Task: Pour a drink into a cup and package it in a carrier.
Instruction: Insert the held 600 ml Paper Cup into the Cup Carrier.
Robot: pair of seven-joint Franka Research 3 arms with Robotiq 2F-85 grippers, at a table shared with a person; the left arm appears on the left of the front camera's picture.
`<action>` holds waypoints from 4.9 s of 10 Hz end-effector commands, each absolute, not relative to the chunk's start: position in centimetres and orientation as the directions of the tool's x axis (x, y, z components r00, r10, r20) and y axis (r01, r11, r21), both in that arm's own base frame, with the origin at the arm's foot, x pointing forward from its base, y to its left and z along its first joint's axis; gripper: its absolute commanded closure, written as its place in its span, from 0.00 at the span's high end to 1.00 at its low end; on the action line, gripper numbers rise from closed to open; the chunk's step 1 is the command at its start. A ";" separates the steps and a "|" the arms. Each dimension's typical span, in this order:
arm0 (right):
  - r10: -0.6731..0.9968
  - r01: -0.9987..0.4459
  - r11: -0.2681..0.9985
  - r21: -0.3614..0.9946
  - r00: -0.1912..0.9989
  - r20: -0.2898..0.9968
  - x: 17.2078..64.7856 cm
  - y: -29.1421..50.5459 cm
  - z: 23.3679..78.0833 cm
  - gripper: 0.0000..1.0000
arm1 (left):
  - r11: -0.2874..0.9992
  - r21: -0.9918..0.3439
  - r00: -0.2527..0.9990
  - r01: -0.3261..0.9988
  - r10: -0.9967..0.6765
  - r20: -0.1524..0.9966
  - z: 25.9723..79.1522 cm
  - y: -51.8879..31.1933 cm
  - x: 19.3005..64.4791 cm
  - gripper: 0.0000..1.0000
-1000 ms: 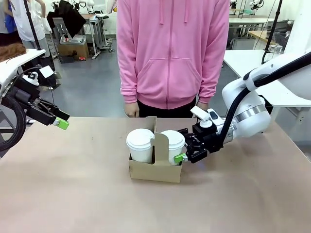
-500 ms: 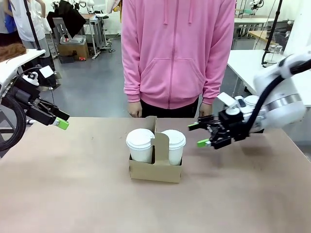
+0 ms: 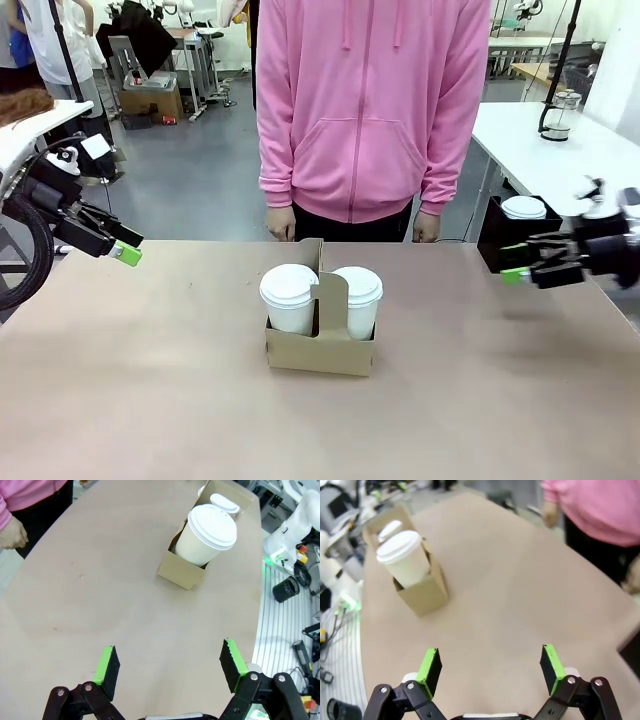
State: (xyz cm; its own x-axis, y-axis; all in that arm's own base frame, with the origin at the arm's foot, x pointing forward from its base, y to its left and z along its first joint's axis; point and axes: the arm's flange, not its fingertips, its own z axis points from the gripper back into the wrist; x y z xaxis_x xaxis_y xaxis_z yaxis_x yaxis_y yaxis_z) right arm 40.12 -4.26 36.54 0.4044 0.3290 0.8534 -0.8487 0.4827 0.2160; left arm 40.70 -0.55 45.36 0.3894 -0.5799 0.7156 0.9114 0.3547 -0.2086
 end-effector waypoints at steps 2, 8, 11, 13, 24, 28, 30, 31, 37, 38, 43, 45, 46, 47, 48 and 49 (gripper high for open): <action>0.310 -0.745 0.619 0.249 0.523 0.794 36.1 -5.8 38.6 1.00 | 0.343 -0.205 0.378 0.917 -0.579 0.723 45.3 -0.4 40.6 1.00; 0.303 -0.732 0.641 0.231 0.518 0.800 37.8 -7.6 38.6 1.00 | 0.343 -0.205 0.378 0.917 -0.579 0.723 45.3 -0.4 40.6 1.00; 0.303 -0.732 0.641 0.231 0.518 0.800 37.8 -7.6 38.6 1.00 | 0.343 -0.205 0.378 0.917 -0.579 0.723 45.3 -0.4 40.6 1.00; 0.303 -0.732 0.641 0.231 0.518 0.800 37.8 -7.6 38.6 1.00 | 0.343 -0.205 0.378 0.917 -0.579 0.723 45.3 -0.4 40.6 1.00; 0.303 -0.732 0.641 0.231 0.518 0.800 37.8 -7.6 38.6 1.00 | 0.343 -0.205 0.378 0.917 -0.579 0.723 45.3 -0.4 40.6 1.00; 0.303 -0.732 0.641 0.231 0.518 0.800 37.8 -7.6 38.6 1.00 | 0.343 -0.205 0.378 0.917 -0.579 0.723 45.3 -0.4 40.6 1.00; 0.303 -0.732 0.641 0.231 0.518 0.800 37.8 -7.6 38.6 1.00 | 0.343 -0.205 0.378 0.917 -0.579 0.723 45.3 -0.4 40.6 1.00; 0.303 -0.732 0.641 0.231 0.518 0.800 37.8 -7.6 38.6 1.00 | 0.343 -0.205 0.378 0.917 -0.579 0.723 45.3 -0.4 40.6 1.00; 0.303 -0.732 0.641 0.231 0.518 0.800 37.8 -7.6 38.6 1.00 | 0.343 -0.205 0.378 0.917 -0.579 0.723 45.3 -0.4 40.6 1.00; 0.303 -0.732 0.641 0.231 0.518 0.800 37.8 -7.6 38.6 1.00 | 0.343 -0.205 0.378 0.917 -0.579 0.723 45.3 -0.4 40.6 1.00; 0.303 -0.732 0.641 0.231 0.518 0.800 37.8 -7.6 38.6 1.00 | 0.343 -0.205 0.378 0.917 -0.579 0.723 45.3 -0.4 40.6 1.00; 0.303 -0.732 0.641 0.231 0.518 0.800 37.8 -7.6 38.6 1.00 | 0.343 -0.205 0.378 0.917 -0.579 0.723 45.3 -0.4 40.6 1.00; 0.303 -0.732 0.641 0.231 0.518 0.800 37.8 -7.6 38.6 1.00 | 0.343 -0.205 0.378 0.917 -0.579 0.723 45.3 -0.4 40.6 1.00; 0.303 -0.732 0.641 0.231 0.518 0.800 37.8 -7.6 38.6 1.00 | 0.343 -0.205 0.378 0.917 -0.579 0.723 45.3 -0.4 40.6 1.00; 0.303 -0.732 0.641 0.231 0.518 0.800 37.8 -7.6 38.6 1.00 | 0.343 -0.205 0.378 0.917 -0.579 0.723 45.3 -0.4 40.6 1.00; 0.303 -0.732 0.641 0.231 0.518 0.800 37.8 -7.6 38.6 1.00 | 0.343 -0.205 0.378 0.917 -0.579 0.723 45.3 -0.4 40.6 1.00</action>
State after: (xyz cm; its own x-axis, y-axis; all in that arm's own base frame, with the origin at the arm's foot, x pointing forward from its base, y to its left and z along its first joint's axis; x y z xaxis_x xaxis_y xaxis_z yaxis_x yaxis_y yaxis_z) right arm 37.94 -7.50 38.49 0.5225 0.3044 0.7964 -0.7264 0.6480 0.2289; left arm 40.70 -0.51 45.33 0.3905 -0.5796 0.7152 0.9110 0.3554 -0.2093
